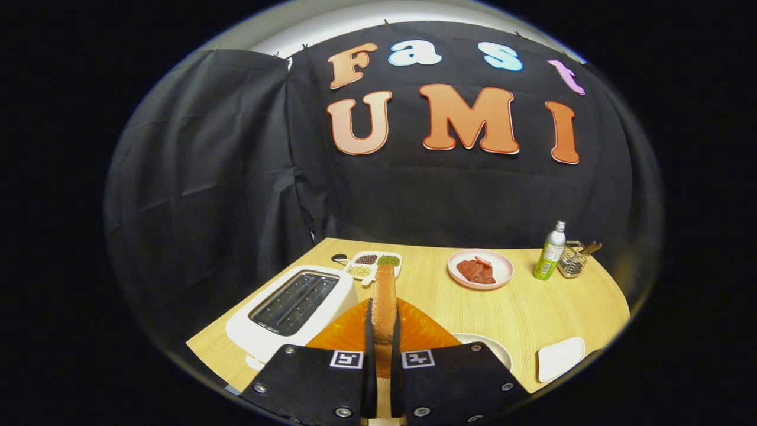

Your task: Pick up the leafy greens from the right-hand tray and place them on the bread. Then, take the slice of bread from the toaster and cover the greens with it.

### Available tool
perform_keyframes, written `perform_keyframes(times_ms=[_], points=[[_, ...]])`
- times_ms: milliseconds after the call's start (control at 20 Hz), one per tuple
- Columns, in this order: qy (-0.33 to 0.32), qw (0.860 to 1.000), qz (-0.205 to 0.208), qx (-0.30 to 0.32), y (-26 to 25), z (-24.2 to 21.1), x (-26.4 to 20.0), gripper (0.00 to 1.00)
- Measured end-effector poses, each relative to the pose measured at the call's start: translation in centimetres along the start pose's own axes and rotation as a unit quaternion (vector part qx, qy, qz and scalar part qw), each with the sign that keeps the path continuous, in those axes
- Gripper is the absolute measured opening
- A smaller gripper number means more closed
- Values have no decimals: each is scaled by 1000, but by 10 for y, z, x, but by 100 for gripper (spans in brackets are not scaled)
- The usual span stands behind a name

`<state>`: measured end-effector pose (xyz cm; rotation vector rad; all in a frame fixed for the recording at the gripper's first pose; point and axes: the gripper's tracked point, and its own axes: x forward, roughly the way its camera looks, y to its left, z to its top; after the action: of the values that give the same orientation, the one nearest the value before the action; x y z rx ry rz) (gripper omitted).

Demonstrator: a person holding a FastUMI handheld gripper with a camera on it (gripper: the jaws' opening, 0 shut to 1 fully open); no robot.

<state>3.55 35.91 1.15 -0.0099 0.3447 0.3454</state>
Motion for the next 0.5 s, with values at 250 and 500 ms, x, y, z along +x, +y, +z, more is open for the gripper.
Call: perform_keyframes(times_ms=[250, 500], points=[[25, 999, -5, 24, -30, -36, -2, 9], [42, 998, -11, 44, -52, -62, 2, 9]])
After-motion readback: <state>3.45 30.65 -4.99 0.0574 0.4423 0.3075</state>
